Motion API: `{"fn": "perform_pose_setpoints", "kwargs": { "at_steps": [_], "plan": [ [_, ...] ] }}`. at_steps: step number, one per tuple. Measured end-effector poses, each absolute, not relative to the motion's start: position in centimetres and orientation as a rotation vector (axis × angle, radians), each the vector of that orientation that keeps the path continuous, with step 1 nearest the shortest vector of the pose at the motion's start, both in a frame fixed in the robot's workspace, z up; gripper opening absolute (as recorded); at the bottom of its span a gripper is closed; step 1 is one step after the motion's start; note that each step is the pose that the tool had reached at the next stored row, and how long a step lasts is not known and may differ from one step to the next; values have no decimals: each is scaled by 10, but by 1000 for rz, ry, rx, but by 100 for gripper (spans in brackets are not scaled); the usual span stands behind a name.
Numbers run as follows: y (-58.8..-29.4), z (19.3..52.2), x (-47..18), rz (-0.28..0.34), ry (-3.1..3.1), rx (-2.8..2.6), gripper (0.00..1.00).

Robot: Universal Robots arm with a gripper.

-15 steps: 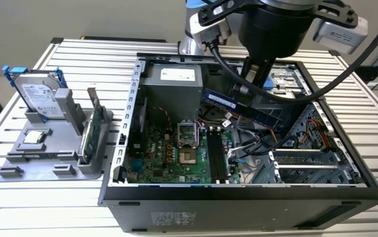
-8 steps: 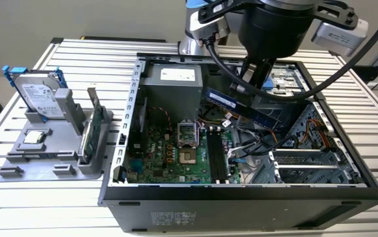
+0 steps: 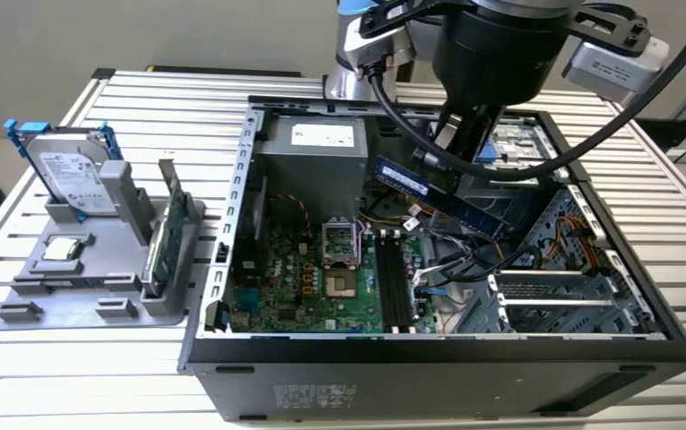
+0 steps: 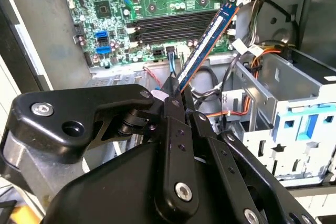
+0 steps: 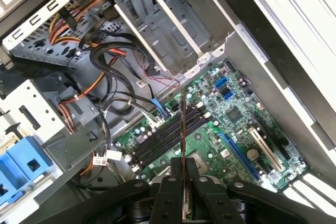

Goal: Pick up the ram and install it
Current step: 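Insert the ram into the slot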

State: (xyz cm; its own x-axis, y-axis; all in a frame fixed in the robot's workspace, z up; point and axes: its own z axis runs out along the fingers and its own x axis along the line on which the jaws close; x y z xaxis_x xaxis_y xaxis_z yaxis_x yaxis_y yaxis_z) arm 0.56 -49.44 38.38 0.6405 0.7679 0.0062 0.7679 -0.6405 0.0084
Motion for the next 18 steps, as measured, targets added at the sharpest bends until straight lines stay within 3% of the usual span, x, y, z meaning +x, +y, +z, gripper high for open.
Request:
{"fn": "perform_pose_setpoints", "kwargs": {
  "at_steps": [18],
  "plan": [
    [-494, 384, 6, 14, 1070, 2947, 0]
  ]
}}
